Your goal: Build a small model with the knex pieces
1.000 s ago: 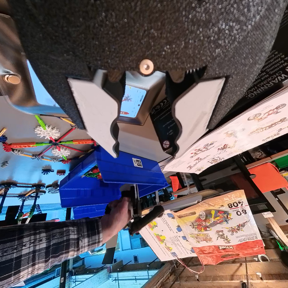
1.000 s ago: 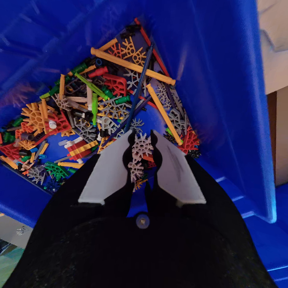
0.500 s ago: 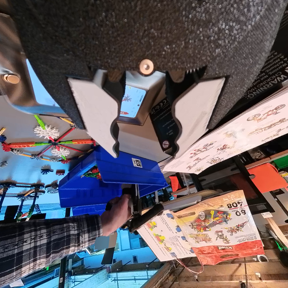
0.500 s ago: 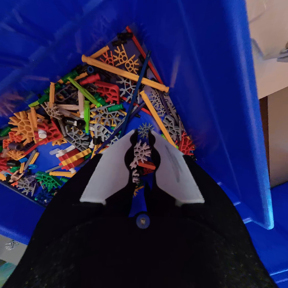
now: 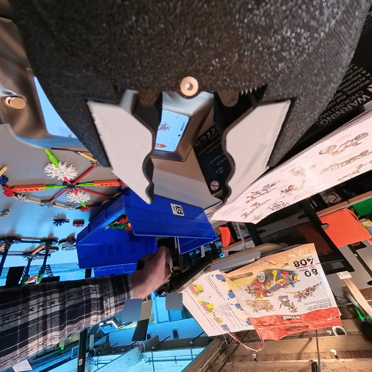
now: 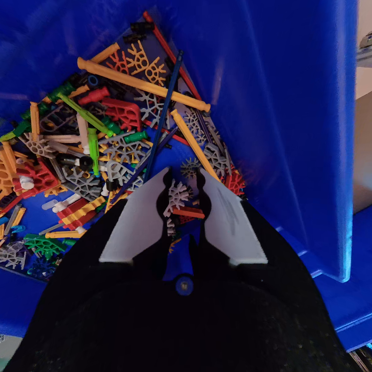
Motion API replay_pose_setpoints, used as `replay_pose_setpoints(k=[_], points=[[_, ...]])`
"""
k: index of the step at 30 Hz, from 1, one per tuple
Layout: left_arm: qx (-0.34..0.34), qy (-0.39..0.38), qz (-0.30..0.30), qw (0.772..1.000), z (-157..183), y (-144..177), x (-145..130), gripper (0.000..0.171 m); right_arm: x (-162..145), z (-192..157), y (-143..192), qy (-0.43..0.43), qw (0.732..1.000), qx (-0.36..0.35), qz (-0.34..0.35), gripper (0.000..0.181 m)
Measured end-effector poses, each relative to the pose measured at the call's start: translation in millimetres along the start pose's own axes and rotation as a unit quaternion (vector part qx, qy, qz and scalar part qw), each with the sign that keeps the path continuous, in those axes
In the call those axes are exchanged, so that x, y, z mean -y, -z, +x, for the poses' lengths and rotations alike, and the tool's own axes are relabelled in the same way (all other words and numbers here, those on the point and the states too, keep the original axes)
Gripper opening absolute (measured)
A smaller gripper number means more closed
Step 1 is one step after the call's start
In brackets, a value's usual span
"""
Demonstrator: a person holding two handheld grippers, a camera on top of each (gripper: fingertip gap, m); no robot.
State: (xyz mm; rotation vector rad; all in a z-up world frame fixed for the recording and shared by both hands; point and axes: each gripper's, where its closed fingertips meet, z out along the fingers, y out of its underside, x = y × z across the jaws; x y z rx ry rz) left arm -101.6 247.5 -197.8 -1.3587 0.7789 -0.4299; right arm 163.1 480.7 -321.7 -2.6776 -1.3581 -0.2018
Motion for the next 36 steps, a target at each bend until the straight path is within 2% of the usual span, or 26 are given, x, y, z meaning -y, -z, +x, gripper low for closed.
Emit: replay_pose_setpoints(k=[1,3,6,11,16,25,27,28,36], points=[[0.000,0.000,0.001,1.000,0,0,0,0.067,1,-1,1,0.000,1.000,0.000,0.004,0.029],[0.000,0.002,0.002,1.000,-1,1,1,0.067,2,-2,1,-0.003,1.000,0.005,0.010,0.028],[-0.002,0.000,0.001,1.000,0,0,0,0.067,2,2,-1,-0.003,1.000,-0.005,0.007,0.014],[0.000,-0.002,0.003,1.000,-1,1,1,0.067,3,2,-1,-0.005,1.000,0.005,0.009,0.012],[-0.001,-0.002,0.005,1.000,-1,1,2,0.067,4,0,7,-0.012,0.999,0.014,0.027,0.000],[-0.005,-0.002,0.002,1.000,0,0,0,0.067,2,2,11,-0.010,0.999,0.016,0.029,0.000],[-0.006,-0.003,0.001,1.000,1,0,0,0.067,-3,-3,7,-0.013,0.999,0.029,0.006,0.022],[-0.006,-0.003,0.000,1.000,1,0,0,0.067,-5,-5,4,-0.015,0.999,0.034,-0.006,0.026],[-0.007,-0.003,0.001,1.000,1,0,0,0.067,1,3,0,-0.021,1.000,0.018,0.006,0.017]])
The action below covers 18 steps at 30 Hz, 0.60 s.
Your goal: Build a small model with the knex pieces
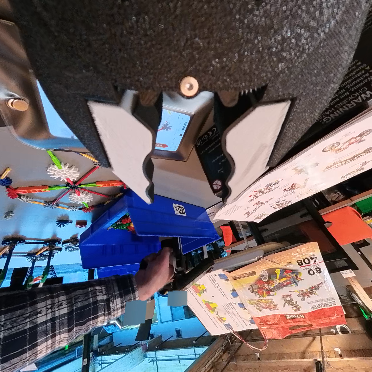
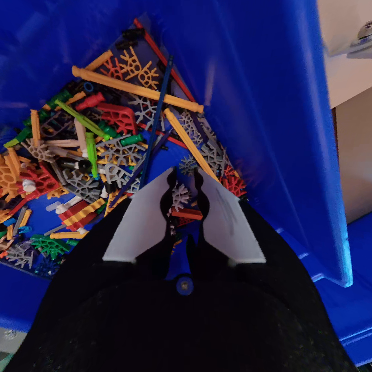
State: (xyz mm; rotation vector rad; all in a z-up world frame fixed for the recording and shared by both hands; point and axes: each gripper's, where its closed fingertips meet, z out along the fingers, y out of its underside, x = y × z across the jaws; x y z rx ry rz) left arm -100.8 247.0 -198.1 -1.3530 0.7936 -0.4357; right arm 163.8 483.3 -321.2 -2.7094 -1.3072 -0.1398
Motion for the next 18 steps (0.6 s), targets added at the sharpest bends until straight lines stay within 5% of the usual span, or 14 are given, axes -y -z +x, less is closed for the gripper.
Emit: replay_pose_setpoints(k=[3,12,18], points=[[-0.001,0.000,0.000,1.000,0,0,0,0.067,2,-20,7,-0.014,0.997,0.078,0.008,0.001],[-0.003,-0.001,-0.001,1.000,2,0,0,0.067,-3,-19,4,0.003,0.999,0.053,0.001,0.025],[-0.002,-0.002,-0.002,1.000,3,-1,-1,0.067,-2,-11,3,0.006,1.000,0.028,0.002,0.014]])
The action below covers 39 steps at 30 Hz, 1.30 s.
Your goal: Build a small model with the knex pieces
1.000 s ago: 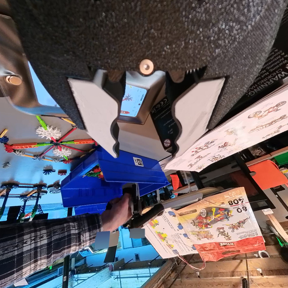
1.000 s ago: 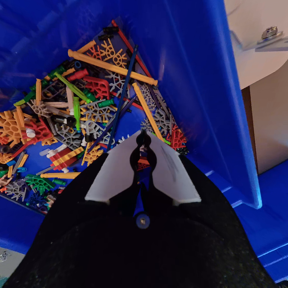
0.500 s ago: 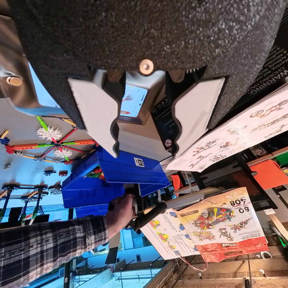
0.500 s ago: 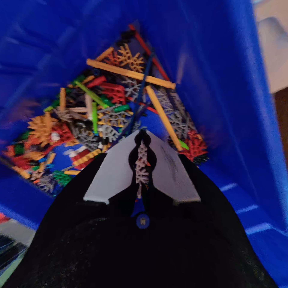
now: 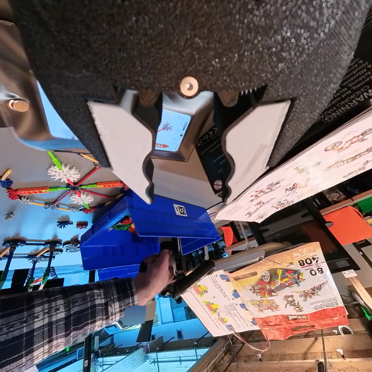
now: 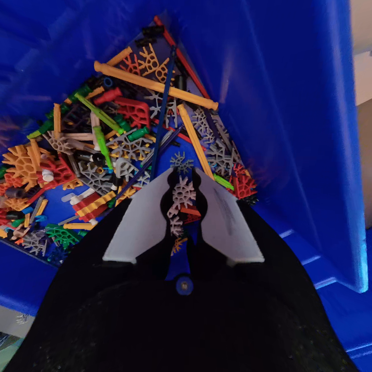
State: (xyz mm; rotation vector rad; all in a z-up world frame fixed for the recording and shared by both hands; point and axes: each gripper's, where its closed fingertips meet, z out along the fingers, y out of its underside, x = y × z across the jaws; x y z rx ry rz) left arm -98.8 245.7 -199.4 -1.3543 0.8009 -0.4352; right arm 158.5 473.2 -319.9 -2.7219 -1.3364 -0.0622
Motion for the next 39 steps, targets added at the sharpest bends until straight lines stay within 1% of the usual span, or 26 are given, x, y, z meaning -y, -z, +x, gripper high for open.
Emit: replay_pose_setpoints(k=[3,5,7,9,10,14,27,31,34,37,39], points=[[0.000,0.000,0.000,1.000,0,0,0,0.067,0,4,3,-0.005,1.000,-0.013,0.005,0.016],[-0.001,0.000,-0.001,1.000,1,-1,0,0.067,3,1,4,-0.012,1.000,-0.002,0.012,0.017],[-0.002,0.000,-0.001,1.000,2,-1,-1,0.067,3,-1,2,-0.010,1.000,0.000,0.009,0.022],[-0.002,0.000,-0.002,1.000,2,-1,-1,0.067,0,-2,-3,-0.011,1.000,0.002,-0.005,0.034],[-0.002,0.000,-0.001,1.000,2,-1,0,0.067,1,1,-3,-0.016,1.000,-0.006,-0.003,0.035],[-0.001,0.000,0.001,1.000,2,-1,0,0.066,7,-4,-4,-0.025,1.000,0.011,0.011,0.022],[-0.003,0.000,0.005,1.000,2,0,2,0.066,5,-3,0,-0.028,1.000,0.001,0.011,0.021],[-0.005,0.003,0.004,1.000,1,-1,1,0.066,7,2,20,-0.032,0.999,-0.004,0.039,0.021],[-0.006,0.003,0.004,1.000,1,-1,1,0.067,9,-1,44,-0.028,0.997,-0.007,0.070,0.022],[-0.005,0.001,0.005,1.000,0,-1,1,0.066,11,-18,79,-0.009,0.993,-0.012,0.116,0.021],[-0.005,0.000,0.005,1.000,2,0,3,0.066,8,-39,102,0.013,0.990,-0.010,0.141,0.021]])
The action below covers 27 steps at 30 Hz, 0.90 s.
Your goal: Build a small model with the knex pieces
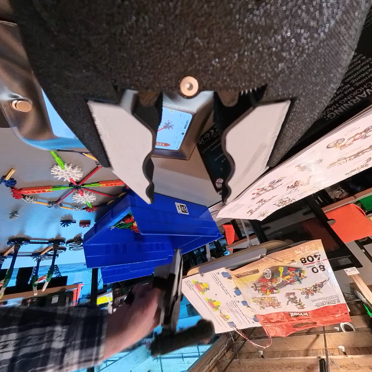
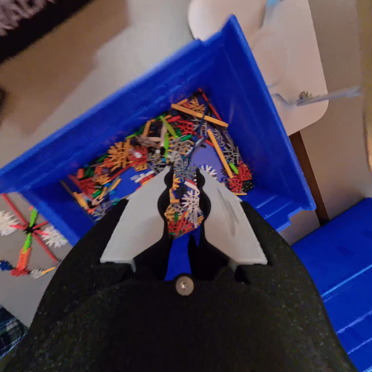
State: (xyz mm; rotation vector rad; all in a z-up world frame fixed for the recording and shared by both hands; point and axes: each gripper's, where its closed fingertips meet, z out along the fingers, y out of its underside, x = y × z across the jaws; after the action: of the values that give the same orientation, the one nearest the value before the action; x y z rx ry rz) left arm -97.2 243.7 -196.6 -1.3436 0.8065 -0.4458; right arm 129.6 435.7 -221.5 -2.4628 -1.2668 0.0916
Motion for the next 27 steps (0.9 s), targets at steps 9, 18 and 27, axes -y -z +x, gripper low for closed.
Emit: replay_pose_setpoints(k=[9,18,27], points=[[-0.001,-0.016,0.003,1.000,8,2,5,0.066,-44,-170,58,0.129,0.986,0.087,0.051,0.021],[0.007,-0.016,0.003,1.000,10,6,5,0.065,-111,-286,27,0.235,0.964,0.118,0.027,0.022],[0.009,-0.021,-0.002,1.000,10,3,2,0.065,-122,-333,-8,0.329,0.932,0.149,0.018,0.022]])
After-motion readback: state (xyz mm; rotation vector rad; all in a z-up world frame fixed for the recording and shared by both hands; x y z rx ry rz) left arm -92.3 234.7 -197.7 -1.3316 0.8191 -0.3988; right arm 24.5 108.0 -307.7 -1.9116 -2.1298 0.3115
